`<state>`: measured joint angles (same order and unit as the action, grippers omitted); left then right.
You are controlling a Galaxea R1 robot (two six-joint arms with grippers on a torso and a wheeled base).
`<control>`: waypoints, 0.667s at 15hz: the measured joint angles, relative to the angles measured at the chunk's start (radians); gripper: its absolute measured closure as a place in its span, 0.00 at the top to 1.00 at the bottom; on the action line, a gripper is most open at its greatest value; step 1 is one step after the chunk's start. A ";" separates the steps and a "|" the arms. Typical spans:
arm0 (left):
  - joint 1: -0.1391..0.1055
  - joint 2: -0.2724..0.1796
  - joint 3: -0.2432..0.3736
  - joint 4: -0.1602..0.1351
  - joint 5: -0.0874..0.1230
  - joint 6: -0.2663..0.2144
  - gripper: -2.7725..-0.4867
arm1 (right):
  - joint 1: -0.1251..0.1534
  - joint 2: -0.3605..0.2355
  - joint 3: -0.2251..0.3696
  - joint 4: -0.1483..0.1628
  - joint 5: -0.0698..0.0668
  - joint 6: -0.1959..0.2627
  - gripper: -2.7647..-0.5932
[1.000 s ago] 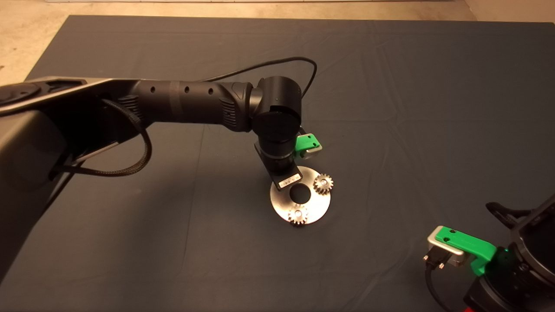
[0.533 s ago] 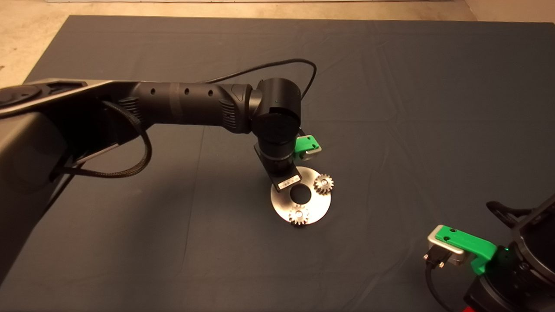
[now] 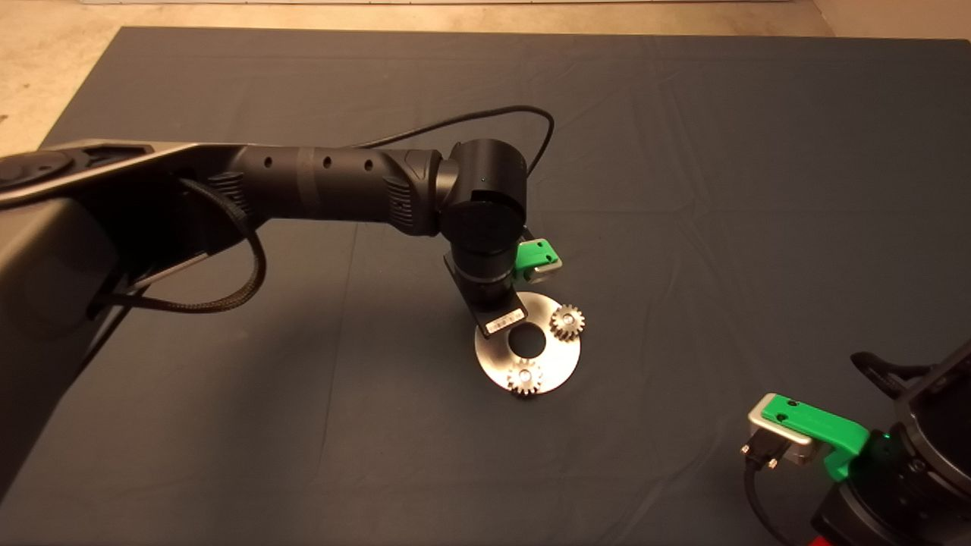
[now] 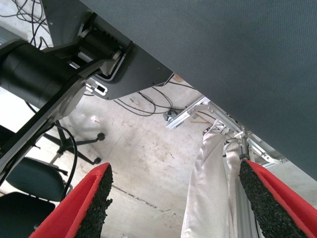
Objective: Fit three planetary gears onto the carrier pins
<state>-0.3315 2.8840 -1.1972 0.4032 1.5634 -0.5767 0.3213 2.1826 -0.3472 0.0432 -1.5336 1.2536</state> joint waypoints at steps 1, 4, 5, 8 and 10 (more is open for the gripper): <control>0.000 0.000 0.000 0.001 0.001 0.002 0.07 | 0.000 0.000 0.000 0.000 0.000 0.000 0.60; 0.001 0.004 0.000 0.009 0.008 0.010 0.07 | 0.000 0.000 0.000 0.000 0.000 0.000 0.60; 0.001 0.006 0.000 0.010 0.012 0.011 0.07 | 0.000 0.000 0.000 0.000 0.000 0.000 0.60; 0.002 0.011 0.000 0.013 0.017 0.021 0.07 | 0.002 0.000 0.000 0.000 0.000 0.000 0.60; 0.002 0.015 -0.001 0.014 0.017 0.030 0.07 | 0.006 0.000 0.000 0.000 0.000 0.000 0.60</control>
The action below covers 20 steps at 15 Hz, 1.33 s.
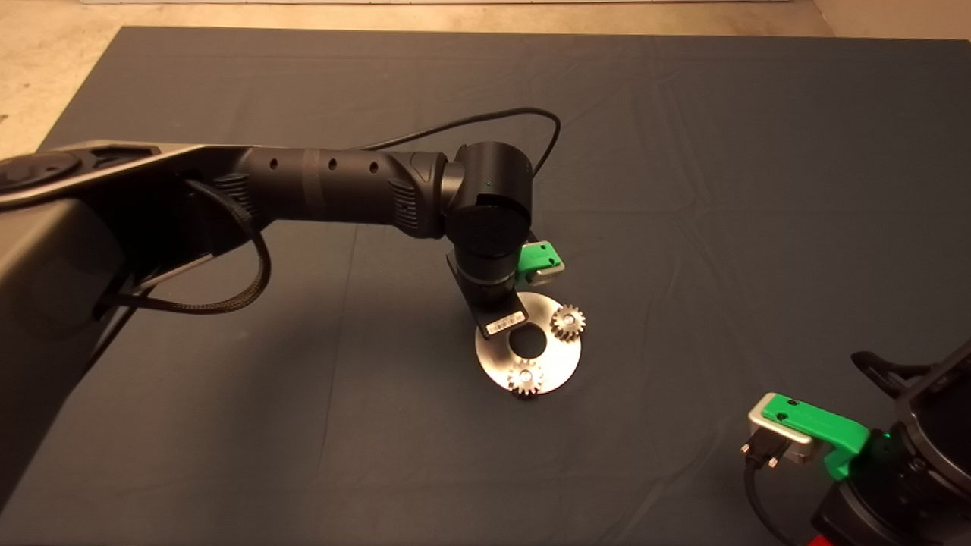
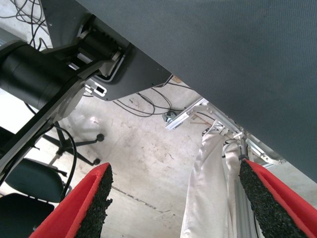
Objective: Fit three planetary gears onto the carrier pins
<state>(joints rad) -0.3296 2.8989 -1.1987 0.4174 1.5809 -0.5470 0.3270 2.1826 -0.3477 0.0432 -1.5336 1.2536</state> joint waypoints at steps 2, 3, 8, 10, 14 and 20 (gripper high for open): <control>0.000 0.006 -0.006 -0.001 0.000 0.006 0.07 | 0.000 0.000 0.000 0.000 0.000 0.000 0.60; 0.000 0.008 -0.011 -0.002 0.001 0.011 0.07 | 0.000 0.000 0.000 0.000 0.000 0.000 0.60; 0.004 0.017 -0.029 0.000 -0.006 0.025 0.07 | 0.006 0.000 0.000 0.001 0.000 0.000 0.60; 0.003 0.019 -0.031 -0.001 -0.006 0.029 0.07 | 0.006 0.000 0.000 0.001 0.000 0.000 0.60; 0.003 0.022 -0.036 0.000 -0.005 0.030 0.07 | 0.006 0.001 0.000 0.001 0.000 0.000 0.60; 0.002 0.024 -0.037 0.000 -0.005 0.032 0.07 | 0.015 0.000 0.000 0.001 0.000 0.000 0.60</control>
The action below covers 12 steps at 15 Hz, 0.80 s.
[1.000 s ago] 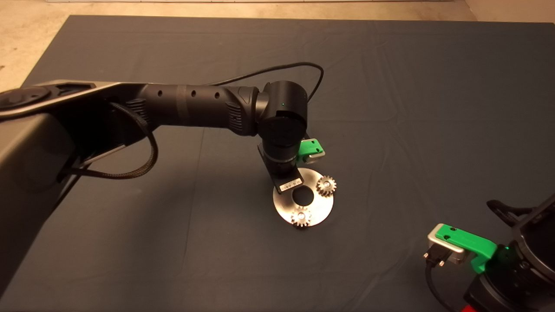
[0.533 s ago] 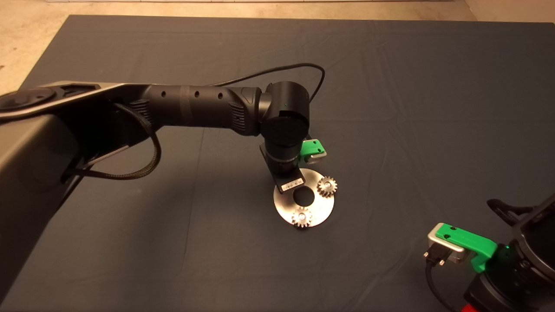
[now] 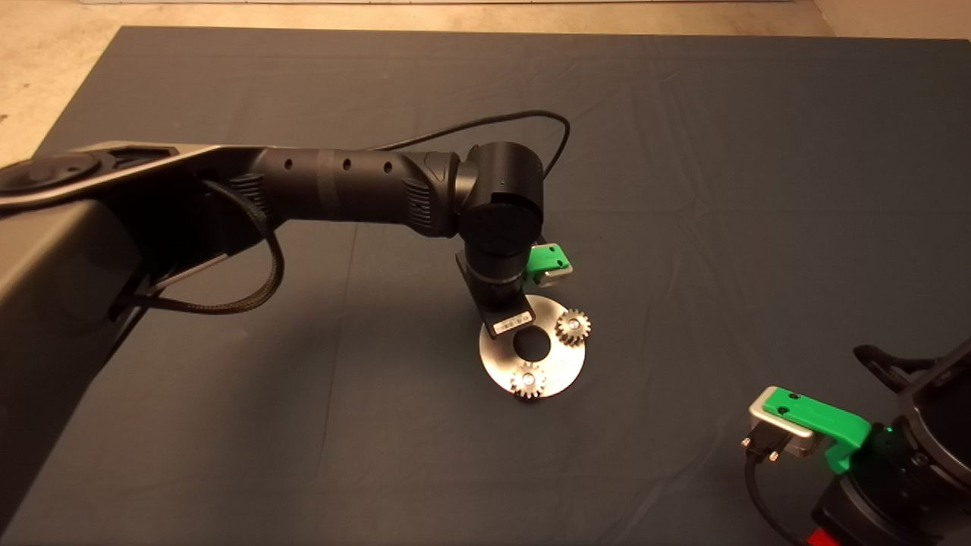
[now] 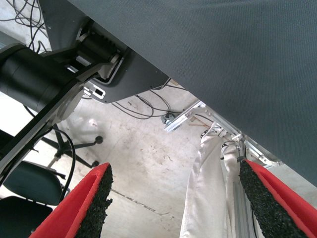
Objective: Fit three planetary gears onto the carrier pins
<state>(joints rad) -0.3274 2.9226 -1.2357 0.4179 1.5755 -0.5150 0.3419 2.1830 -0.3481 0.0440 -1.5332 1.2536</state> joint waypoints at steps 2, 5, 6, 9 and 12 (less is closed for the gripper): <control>-0.002 0.000 -0.002 -0.001 -0.003 0.000 0.09 | 0.004 0.000 0.000 0.000 0.000 0.000 0.60; -0.003 0.000 -0.002 -0.001 -0.006 0.000 0.13 | 0.007 0.000 0.000 0.000 0.000 0.000 0.60; -0.003 0.000 -0.002 -0.001 -0.006 0.000 0.13 | 0.010 0.000 0.000 0.000 -0.001 0.000 0.60; -0.002 0.001 -0.005 -0.001 -0.031 0.000 0.20 | 0.013 0.000 0.000 0.000 0.000 0.000 0.60; -0.003 0.003 -0.005 0.000 -0.038 0.000 0.28 | 0.013 0.000 0.000 0.000 0.000 0.000 0.60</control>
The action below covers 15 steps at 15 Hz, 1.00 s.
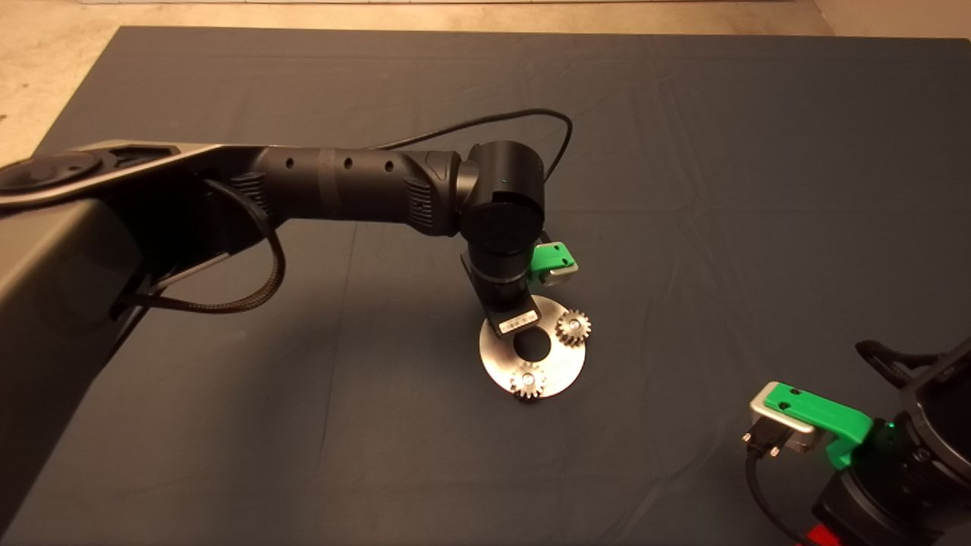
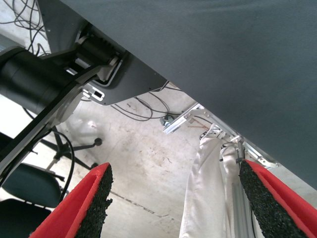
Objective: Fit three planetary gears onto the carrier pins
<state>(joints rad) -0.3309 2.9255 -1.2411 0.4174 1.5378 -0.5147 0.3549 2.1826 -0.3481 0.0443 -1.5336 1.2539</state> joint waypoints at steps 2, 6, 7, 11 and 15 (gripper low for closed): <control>-0.009 0.002 0.000 -0.001 -0.006 0.000 0.30 | 0.003 0.000 0.000 0.000 0.001 0.000 0.60; -0.038 0.002 0.000 -0.028 -0.011 0.000 0.36 | 0.003 0.000 0.000 0.000 0.000 0.000 0.60; -0.044 0.002 0.000 -0.049 -0.011 0.000 0.36 | 0.003 0.000 0.000 0.000 0.000 0.000 0.60; -0.069 -0.032 0.013 -0.081 -0.012 0.000 0.36 | 0.002 0.001 0.000 0.000 0.000 0.000 0.60; -0.068 -0.120 0.147 -0.096 -0.012 -0.043 0.36 | -0.012 0.094 0.000 0.000 -0.001 0.032 0.60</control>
<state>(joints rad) -0.3991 2.8054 -1.0937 0.3211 1.5262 -0.5572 0.3427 2.2767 -0.3481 0.0440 -1.5347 1.2863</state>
